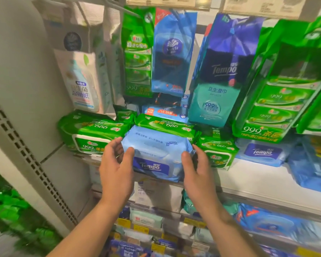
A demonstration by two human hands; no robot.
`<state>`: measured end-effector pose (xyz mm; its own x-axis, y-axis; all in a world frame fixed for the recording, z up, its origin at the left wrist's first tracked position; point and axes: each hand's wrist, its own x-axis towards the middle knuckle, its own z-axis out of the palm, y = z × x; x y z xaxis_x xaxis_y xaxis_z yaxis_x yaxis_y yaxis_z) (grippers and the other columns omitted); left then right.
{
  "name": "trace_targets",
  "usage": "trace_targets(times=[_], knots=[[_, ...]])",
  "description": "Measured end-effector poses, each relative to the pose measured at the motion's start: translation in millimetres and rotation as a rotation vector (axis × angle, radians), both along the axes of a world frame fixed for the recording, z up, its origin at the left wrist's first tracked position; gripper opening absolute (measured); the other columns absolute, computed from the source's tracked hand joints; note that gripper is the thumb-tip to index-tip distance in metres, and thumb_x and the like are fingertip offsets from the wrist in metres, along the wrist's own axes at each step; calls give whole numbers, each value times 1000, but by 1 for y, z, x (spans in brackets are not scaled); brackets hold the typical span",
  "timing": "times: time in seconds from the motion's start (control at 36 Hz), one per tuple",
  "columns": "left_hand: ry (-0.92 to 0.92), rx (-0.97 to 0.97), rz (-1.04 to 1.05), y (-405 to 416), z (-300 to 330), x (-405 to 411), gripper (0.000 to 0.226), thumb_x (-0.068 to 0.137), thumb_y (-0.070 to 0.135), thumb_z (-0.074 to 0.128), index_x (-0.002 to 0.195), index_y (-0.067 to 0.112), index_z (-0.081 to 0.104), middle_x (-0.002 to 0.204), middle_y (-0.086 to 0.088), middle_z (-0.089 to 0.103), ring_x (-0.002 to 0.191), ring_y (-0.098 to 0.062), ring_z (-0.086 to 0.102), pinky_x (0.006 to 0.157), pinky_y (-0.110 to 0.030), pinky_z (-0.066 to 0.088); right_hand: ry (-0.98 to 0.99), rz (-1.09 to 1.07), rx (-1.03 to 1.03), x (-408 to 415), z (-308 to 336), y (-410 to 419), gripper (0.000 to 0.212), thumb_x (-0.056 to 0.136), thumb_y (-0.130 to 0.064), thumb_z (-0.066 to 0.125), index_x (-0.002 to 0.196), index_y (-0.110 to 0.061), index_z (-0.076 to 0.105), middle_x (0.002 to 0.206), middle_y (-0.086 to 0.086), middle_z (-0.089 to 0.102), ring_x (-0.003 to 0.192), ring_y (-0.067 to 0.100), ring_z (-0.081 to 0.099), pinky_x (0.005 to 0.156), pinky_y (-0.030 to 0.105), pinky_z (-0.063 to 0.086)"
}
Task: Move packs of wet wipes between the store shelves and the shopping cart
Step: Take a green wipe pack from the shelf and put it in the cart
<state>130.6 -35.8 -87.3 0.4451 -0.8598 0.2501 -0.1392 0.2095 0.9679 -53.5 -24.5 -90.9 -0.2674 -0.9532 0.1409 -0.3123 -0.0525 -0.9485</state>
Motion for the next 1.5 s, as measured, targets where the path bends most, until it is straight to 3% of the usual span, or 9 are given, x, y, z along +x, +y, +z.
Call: trace_targets(times=[0.14,0.25,0.39,0.53,0.64,0.75,0.89,1.03,1.5], knots=[[-16,19,11,0,1,1,40,91,22,71,127,24,55,121,6,66,110,-4,63,98,-25,49,30,15,-20,-3,-4,-3,60,87,-70,49,121,-22,60,111,-6,62,96,9,57,80,26,43],[-39,43,-18,1,4,1,45,88,21,74,129,20,58,117,9,68,104,5,64,91,-16,52,-1,1,-62,-3,-3,-3,39,89,-61,47,89,-23,57,91,1,61,84,15,57,72,27,44],[-98,58,-82,1,4,-1,46,90,23,71,133,24,56,117,14,65,104,14,60,73,1,46,-16,13,-56,-2,-1,-1,36,90,-59,48,95,-25,58,96,0,66,92,18,62,80,36,48],[-182,51,-67,3,5,-2,48,91,28,70,135,27,52,125,9,57,112,-7,57,93,-26,50,71,4,-81,-18,1,3,10,102,-41,53,97,-33,56,93,-14,60,85,1,56,77,26,43],[-319,-9,-44,8,7,-7,52,92,27,68,139,26,46,124,9,42,117,-8,46,99,-27,39,224,-155,-226,-47,4,2,21,97,-30,60,117,-28,65,104,-12,57,95,5,60,89,24,48],[-482,-122,-2,9,10,-10,49,92,25,66,137,15,49,126,6,42,120,-6,35,100,-15,25,767,-188,-215,-83,14,-13,36,86,-21,60,120,-12,67,111,7,60,107,32,54,100,38,37],[-683,-255,-69,3,11,-16,51,89,36,56,133,10,56,129,-2,53,130,-24,40,111,-17,21,1149,0,140,-95,46,-26,77,87,-38,57,155,-19,28,139,13,56,118,39,57,99,45,39],[-888,-165,-112,-2,11,-23,52,89,48,53,131,18,64,128,-1,60,131,-30,45,115,-58,26,1192,190,262,-98,58,-41,79,83,-48,64,148,-20,29,146,12,45,129,34,52,101,40,46],[-1000,-68,-98,5,17,-33,54,89,52,44,129,22,64,131,3,58,135,-26,39,121,-55,15,1194,303,398,-102,70,-46,121,77,-62,70,157,-12,-5,151,18,36,132,35,48,102,39,43]])
